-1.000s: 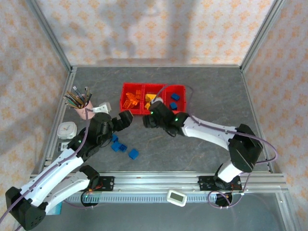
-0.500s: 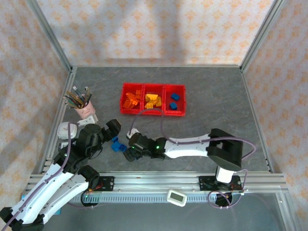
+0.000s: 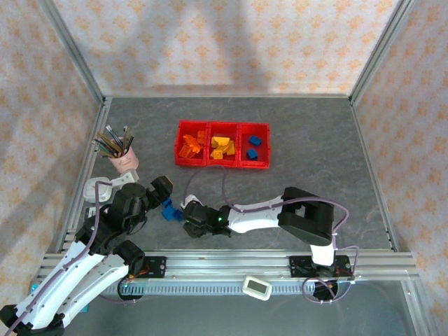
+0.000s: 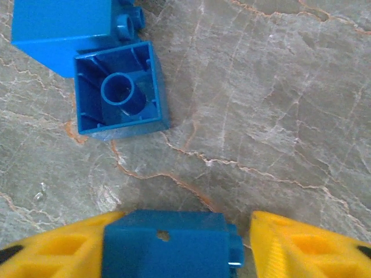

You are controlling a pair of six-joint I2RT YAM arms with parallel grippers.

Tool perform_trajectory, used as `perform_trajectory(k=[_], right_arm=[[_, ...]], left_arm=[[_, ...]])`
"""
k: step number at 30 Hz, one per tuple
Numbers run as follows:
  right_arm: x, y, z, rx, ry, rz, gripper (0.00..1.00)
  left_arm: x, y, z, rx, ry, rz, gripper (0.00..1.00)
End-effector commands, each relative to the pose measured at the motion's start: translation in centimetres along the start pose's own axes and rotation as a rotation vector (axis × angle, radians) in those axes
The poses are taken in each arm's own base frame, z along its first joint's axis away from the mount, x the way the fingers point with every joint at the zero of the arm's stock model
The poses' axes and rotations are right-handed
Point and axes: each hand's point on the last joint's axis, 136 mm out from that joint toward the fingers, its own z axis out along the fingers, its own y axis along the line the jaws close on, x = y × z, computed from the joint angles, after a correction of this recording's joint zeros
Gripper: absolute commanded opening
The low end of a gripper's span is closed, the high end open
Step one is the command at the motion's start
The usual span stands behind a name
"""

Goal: Sort the legos into containers by color
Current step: Pick up the lego from the bottom-center of the table, then place the lego in the container.

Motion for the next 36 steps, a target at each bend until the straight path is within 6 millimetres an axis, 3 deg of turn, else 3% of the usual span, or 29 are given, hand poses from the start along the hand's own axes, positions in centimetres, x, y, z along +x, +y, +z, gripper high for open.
perform_trajectory(k=[1, 7, 10, 13, 15, 21, 24, 27, 31, 36], right_arm=[[-0.8, -0.3, 0.1, 0.039, -0.022, -0.011, 0.48], [-1.7, -0.5, -1.4, 0.038, -0.057, 0.019, 0.28], [-2.7, -1.0, -3.1, 0.048, -0.086, 0.049, 0.25], [-4.1, -2.9, -5.1, 0.063, -0.116, 0.120, 0.25], [-5.0, -4.8, -6.5, 0.071, -0.131, 0.179, 0.25], [-7.2, -14.9, -10.3, 0.217, -0.182, 0.367, 0.25], [-7.6, -20.6, -11.5, 0.323, -0.194, 0.467, 0.25], [-8.1, -25.1, -12.5, 0.401, -0.235, 0.534, 0.25], [-8.4, -29.8, -12.5, 0.462, -0.248, 0.607, 0.25], [-9.4, -33.6, -11.4, 0.512, -0.262, 0.631, 0.25]], left_arm=[[0.2, 1.0, 0.3, -0.036, -0.003, -0.008, 0.99], [-0.1, 0.7, 0.3, -0.029, -0.018, -0.011, 0.99], [-0.4, 0.2, 0.4, -0.020, -0.020, -0.017, 0.99], [-0.8, -0.8, 0.3, 0.004, -0.022, -0.007, 0.99], [-1.1, -1.5, 0.2, 0.018, -0.022, 0.013, 0.99], [-2.0, -4.9, 0.6, 0.113, -0.028, 0.061, 0.99], [-2.2, -6.9, 1.4, 0.159, -0.020, 0.090, 0.99], [-2.3, -8.5, 2.7, 0.191, -0.018, 0.110, 0.99], [-2.0, -10.9, 4.5, 0.252, -0.005, 0.131, 0.99], [-2.1, -12.4, 6.5, 0.257, -0.006, 0.160, 0.99]])
